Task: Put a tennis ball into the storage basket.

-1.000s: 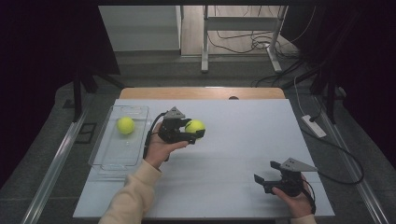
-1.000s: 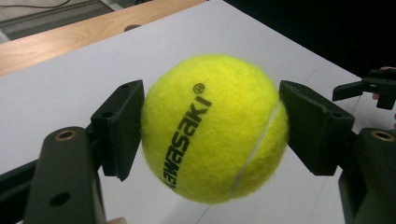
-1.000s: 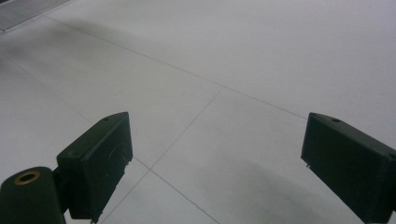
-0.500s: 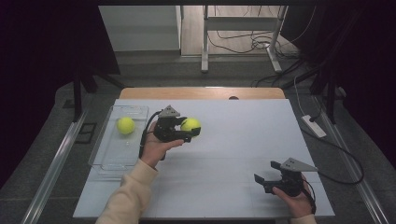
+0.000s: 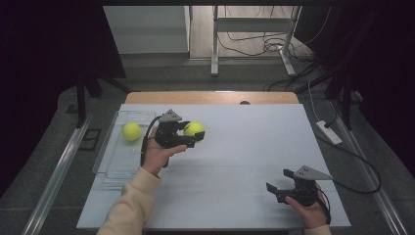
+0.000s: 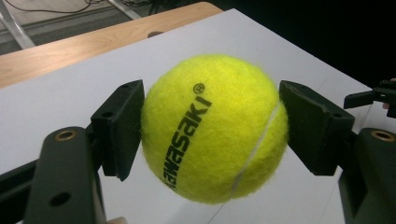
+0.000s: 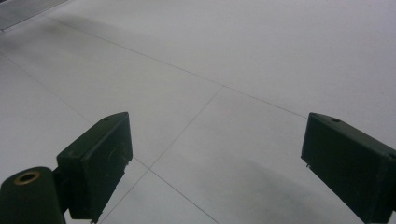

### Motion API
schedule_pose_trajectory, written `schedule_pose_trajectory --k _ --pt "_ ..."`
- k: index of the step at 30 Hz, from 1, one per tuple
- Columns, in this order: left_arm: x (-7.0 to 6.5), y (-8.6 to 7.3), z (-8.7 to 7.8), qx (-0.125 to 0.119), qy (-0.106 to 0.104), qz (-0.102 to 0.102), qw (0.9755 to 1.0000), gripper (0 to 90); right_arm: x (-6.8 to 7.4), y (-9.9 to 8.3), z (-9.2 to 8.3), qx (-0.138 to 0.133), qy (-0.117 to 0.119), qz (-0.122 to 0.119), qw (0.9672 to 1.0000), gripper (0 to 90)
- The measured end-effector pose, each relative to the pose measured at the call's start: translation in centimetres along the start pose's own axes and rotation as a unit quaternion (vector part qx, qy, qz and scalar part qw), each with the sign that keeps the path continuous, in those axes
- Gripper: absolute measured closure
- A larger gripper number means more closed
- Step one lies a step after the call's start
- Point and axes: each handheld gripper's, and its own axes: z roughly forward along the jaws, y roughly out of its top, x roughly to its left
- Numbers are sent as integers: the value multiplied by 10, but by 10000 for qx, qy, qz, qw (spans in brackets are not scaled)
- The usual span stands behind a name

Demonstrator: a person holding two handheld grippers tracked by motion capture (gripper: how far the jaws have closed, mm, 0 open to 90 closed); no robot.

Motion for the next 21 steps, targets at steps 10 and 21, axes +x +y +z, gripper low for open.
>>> schedule_pose_trajectory --k 10,21 --pt "5 0 -9 -71 79 -34 9999 270 0 0 0 -3 -5 4 10000 86" --pt "12 -2 -21 -141 178 -80 9997 270 0 0 0 9 -5 2 10000 86"
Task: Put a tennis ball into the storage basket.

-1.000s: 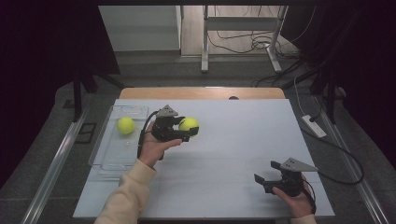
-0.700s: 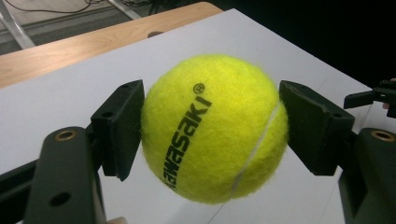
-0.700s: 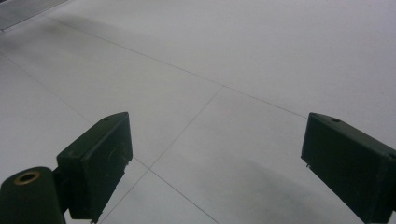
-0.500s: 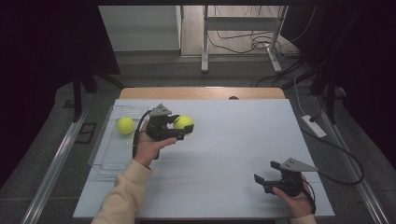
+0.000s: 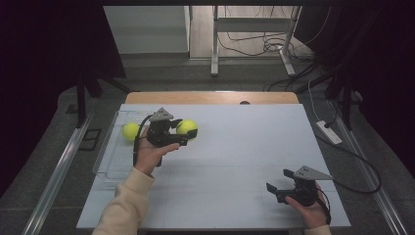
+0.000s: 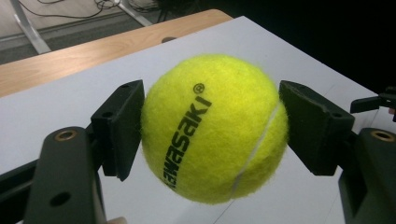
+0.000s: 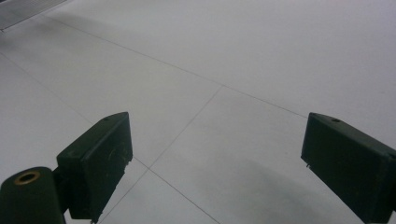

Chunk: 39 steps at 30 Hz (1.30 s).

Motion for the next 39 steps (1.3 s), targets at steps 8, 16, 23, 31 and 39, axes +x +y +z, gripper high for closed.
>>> schedule_pose_trajectory --k 8,16,23,31,39 --pt "7 -4 -7 -80 96 -91 9999 270 0 0 0 -1 -4 -6 10000 86" --pt "13 -7 -13 -101 182 -143 9997 270 0 0 0 7 -1 -8 10000 86" --pt "18 -10 -21 -162 271 -183 9993 270 1 0 1 12 -3 -16 10000 86" --pt "24 -12 -29 -213 360 -244 9988 270 1 0 1 22 -2 -16 10000 86" --pt "29 -15 -38 -284 432 -324 9981 270 1 0 1 24 0 -19 10000 86"
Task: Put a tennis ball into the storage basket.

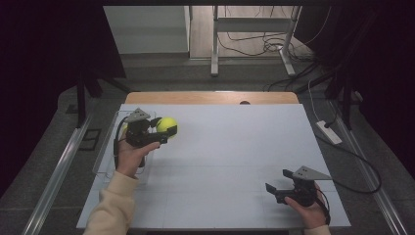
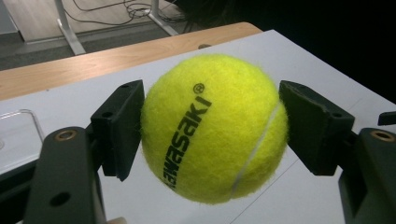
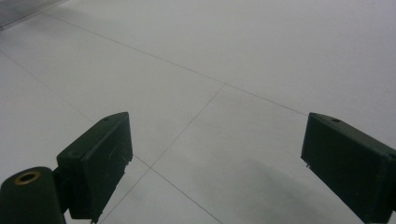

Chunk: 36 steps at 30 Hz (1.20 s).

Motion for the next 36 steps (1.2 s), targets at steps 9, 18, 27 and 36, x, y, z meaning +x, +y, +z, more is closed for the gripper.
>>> schedule_pose_trajectory --k 9,18,27,36 --pt "12 -3 -13 -86 162 -108 9998 269 0 0 -1 4 -17 13 10000 86" --pt "22 -7 -22 -141 275 -213 9993 269 0 0 0 2 -3 12 10000 86" --pt "32 -12 -29 -87 460 -268 9985 270 0 0 1 5 2 12 10000 86" --pt "40 -19 -34 -22 628 -303 9976 269 0 -1 1 15 0 21 10000 87"
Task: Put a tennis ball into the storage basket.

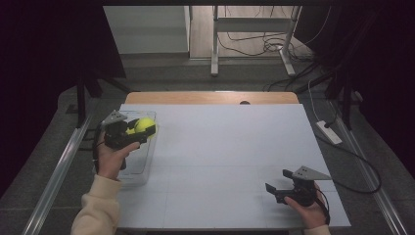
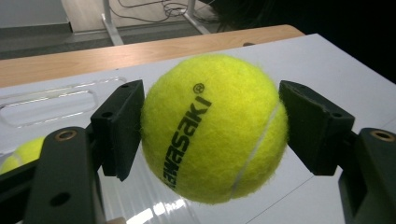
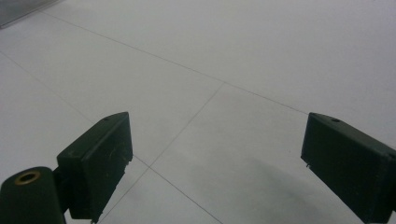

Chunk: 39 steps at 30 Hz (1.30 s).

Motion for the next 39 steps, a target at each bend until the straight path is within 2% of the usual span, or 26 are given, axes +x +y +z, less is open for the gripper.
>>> schedule_pose_trajectory --k 15,24,32,39 --pt "18 -14 -16 27 353 -71 9993 269 1 0 0 4 -6 -7 10000 86" --pt "31 -23 -23 49 519 -182 9985 269 0 0 0 7 -12 -9 10000 86" --pt "35 -26 -27 56 642 -215 9977 269 1 0 0 6 -14 -7 10000 86" --pt "37 -26 -25 104 665 -215 9975 269 1 0 0 21 -8 -20 10000 86"
